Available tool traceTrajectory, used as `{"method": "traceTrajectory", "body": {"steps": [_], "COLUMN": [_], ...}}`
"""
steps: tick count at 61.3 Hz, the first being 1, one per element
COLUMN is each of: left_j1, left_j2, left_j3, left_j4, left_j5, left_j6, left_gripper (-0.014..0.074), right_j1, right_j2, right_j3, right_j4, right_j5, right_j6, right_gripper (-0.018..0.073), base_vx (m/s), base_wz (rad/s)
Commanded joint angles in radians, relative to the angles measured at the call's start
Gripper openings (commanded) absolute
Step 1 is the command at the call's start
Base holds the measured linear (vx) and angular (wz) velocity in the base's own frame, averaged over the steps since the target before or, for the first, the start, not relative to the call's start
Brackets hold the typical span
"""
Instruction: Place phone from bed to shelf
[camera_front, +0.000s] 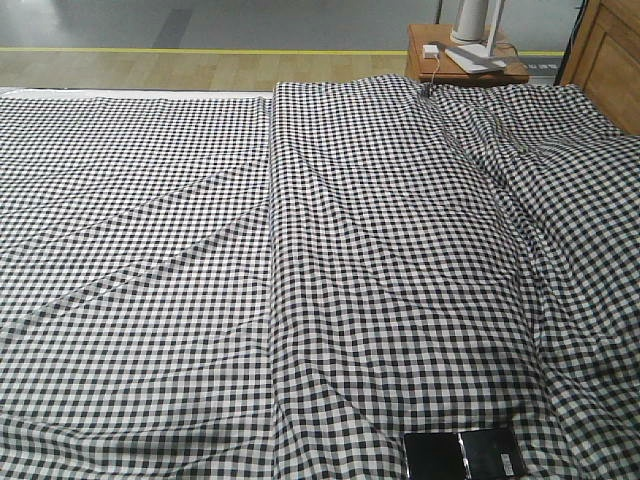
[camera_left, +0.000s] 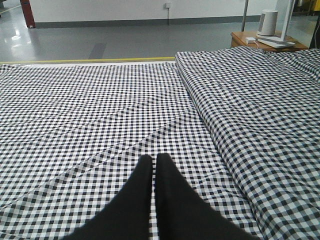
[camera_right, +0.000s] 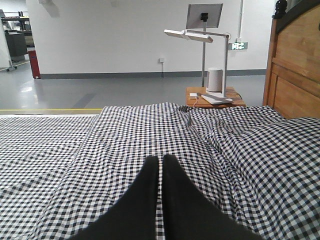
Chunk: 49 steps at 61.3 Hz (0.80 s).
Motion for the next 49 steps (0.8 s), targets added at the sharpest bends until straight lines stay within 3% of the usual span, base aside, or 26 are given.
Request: {"method": "traceTrajectory", "body": {"steps": [1,14,33,49], "left_j1": [-0.003,-0.003,-0.003,-0.003], "left_j2": [-0.005,-0.005,-0.005,-0.005], "left_j3": [0.002,0.002,0.002,0.002], "left_j4": [-0.007,-0.007,-0.007,-0.007], "left_j5": [-0.073,-0.073,-0.073,-0.073], "left_j6": [-0.004,-0.004,-0.004,-0.004], "left_gripper": [0.0001,0.0001,0.0001,0.0001], "right_j1": [-0.005,-0.005,-0.005,-0.005], "right_j2": [-0.008,-0.008,-0.008,0.011], "right_j3": [0.007,0.007,-0.007,-0.219], "right_j4": [-0.012,-0.012,-0.012,-0.011], "right_j5": [-0.08,-0.127,-0.473,-0.436], "right_j6": [-0.003,-0.003,-0.013,-0.031], "right_gripper": [-0.0004,-0.0004,-0.0004,-0.0004], "base_vx": [0.0,0.0,0.0,0.0], "base_wz": [0.0,0.0,0.0,0.0]}}
